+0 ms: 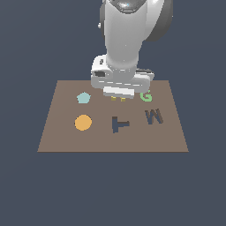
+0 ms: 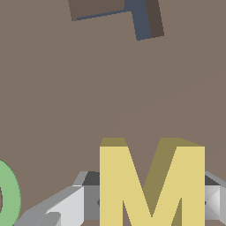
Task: Insert a designated object into the corresponding slot on a board.
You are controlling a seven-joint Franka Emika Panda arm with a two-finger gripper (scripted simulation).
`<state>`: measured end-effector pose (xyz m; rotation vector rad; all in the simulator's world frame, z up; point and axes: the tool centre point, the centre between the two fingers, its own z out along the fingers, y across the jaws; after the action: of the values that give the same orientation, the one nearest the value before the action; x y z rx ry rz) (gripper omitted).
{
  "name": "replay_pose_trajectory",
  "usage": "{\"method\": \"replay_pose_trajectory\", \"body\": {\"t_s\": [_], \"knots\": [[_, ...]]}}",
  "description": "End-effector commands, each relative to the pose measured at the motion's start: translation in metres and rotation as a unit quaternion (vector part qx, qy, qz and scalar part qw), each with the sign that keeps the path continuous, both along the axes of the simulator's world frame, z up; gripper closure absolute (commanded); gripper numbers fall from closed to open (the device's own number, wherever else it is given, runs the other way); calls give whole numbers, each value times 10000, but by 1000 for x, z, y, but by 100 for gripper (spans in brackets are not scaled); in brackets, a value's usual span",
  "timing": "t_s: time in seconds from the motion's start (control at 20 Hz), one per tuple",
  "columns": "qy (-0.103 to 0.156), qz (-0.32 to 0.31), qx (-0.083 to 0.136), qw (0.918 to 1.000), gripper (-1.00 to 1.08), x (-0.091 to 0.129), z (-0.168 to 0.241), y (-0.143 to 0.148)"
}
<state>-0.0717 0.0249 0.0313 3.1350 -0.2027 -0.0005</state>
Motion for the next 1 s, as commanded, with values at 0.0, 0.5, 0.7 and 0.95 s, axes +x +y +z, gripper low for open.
{"method": "replay_pose_trajectory", "body": {"t_s": [0.0, 0.5, 0.7, 0.95], "knots": [[-3, 78, 0, 10000, 108, 7, 1, 7], [0, 634, -3, 9980, 108, 51, 5, 60], [2, 893, -3, 9960, 108, 70, 7, 86], [4, 1124, -2, 9937, 108, 85, 9, 110]]}}
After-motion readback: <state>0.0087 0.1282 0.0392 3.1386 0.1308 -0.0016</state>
